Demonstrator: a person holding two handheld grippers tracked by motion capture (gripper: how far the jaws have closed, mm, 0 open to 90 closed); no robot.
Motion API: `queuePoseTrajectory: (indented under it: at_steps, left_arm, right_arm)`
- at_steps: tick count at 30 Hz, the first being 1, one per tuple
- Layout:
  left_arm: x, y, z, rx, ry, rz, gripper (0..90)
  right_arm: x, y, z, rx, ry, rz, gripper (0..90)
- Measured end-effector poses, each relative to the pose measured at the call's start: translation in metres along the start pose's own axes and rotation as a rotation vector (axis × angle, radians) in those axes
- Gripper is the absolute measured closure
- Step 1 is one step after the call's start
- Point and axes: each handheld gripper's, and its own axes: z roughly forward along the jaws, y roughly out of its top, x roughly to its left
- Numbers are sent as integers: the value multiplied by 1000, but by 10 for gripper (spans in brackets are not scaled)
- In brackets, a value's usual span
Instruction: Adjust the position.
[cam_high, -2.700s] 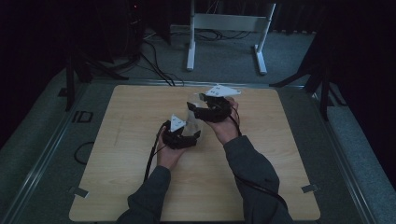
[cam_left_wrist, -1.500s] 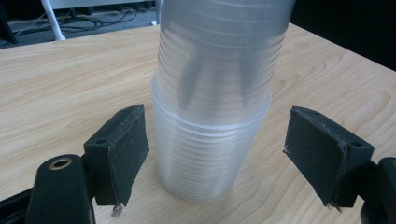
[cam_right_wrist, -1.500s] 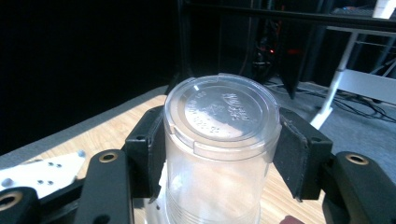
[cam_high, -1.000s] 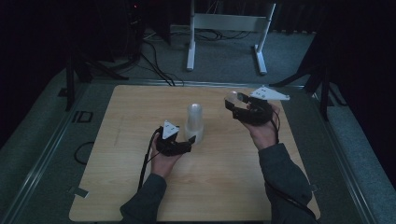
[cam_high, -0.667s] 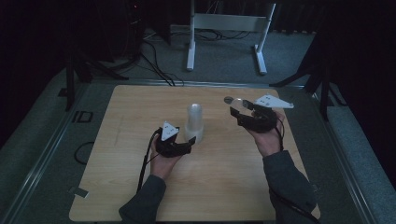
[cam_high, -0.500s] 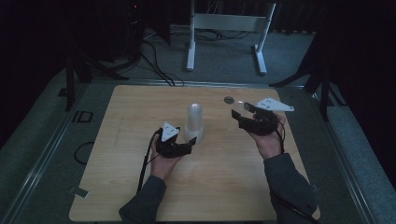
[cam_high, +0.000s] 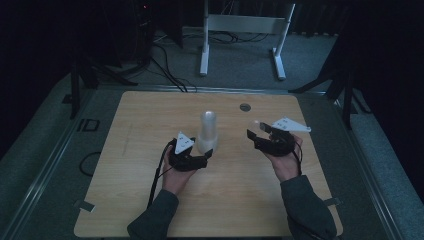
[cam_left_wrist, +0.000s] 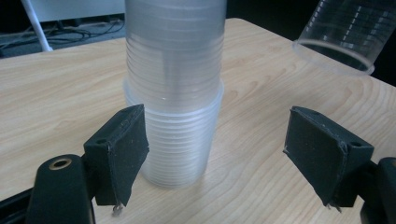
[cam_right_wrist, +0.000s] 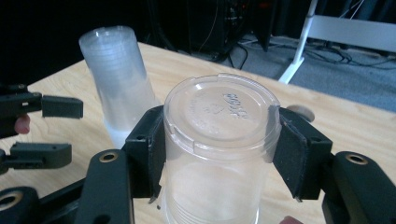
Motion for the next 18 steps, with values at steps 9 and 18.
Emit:
queuePoseTrajectory:
  at_steps: [9, 18]
  left_arm:
    - [-6, -3, 0, 5, -21, 13, 213]
    - [-12, -3, 0, 2, -39, 28, 213]
  right_arm:
    - [5, -21, 2, 27, 6, 21, 403]
    - [11, -38, 7, 36, 24, 43, 405]
